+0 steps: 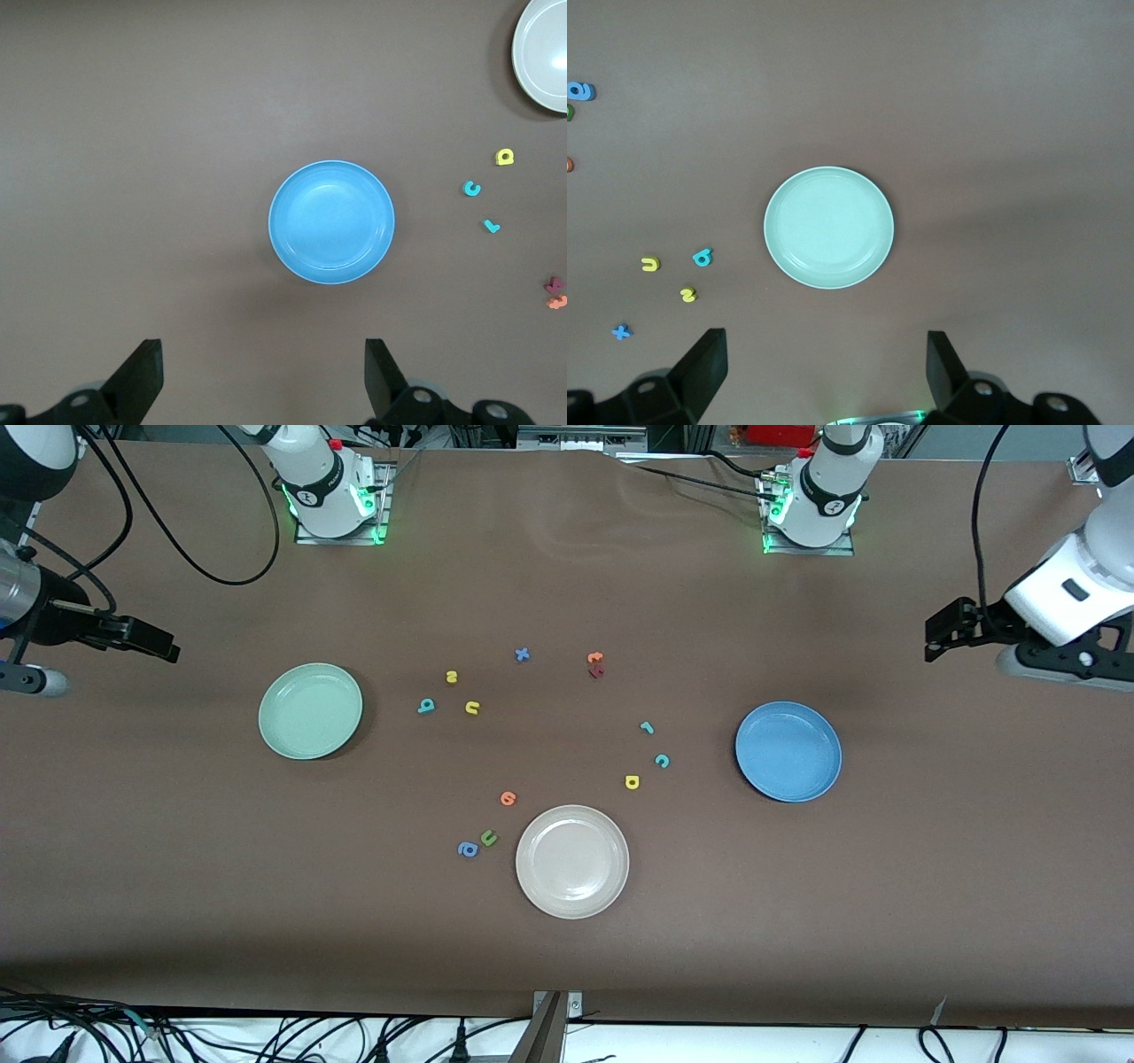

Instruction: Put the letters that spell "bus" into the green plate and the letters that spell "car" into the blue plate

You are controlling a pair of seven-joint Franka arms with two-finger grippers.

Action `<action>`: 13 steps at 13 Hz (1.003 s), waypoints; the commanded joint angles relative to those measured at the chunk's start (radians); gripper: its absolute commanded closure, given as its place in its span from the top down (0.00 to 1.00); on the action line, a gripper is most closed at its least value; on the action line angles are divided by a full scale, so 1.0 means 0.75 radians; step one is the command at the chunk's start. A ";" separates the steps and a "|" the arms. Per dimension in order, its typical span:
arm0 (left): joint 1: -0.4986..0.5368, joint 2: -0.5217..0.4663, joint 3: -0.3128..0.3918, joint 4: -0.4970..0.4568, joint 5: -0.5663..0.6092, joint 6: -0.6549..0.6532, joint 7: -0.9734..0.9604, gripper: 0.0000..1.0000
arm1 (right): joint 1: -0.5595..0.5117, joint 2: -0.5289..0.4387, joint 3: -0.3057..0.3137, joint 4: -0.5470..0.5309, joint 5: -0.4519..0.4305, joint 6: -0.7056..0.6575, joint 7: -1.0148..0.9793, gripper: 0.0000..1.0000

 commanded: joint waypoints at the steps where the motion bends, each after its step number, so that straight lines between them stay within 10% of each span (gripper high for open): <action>1: -0.042 0.066 -0.026 0.025 -0.036 0.053 -0.048 1.00 | 0.001 -0.024 0.020 -0.061 0.016 0.040 0.037 0.99; 13: -0.288 0.503 -0.070 0.023 -0.038 0.368 -0.126 1.00 | 0.001 -0.007 0.312 -0.306 0.020 0.328 0.588 0.99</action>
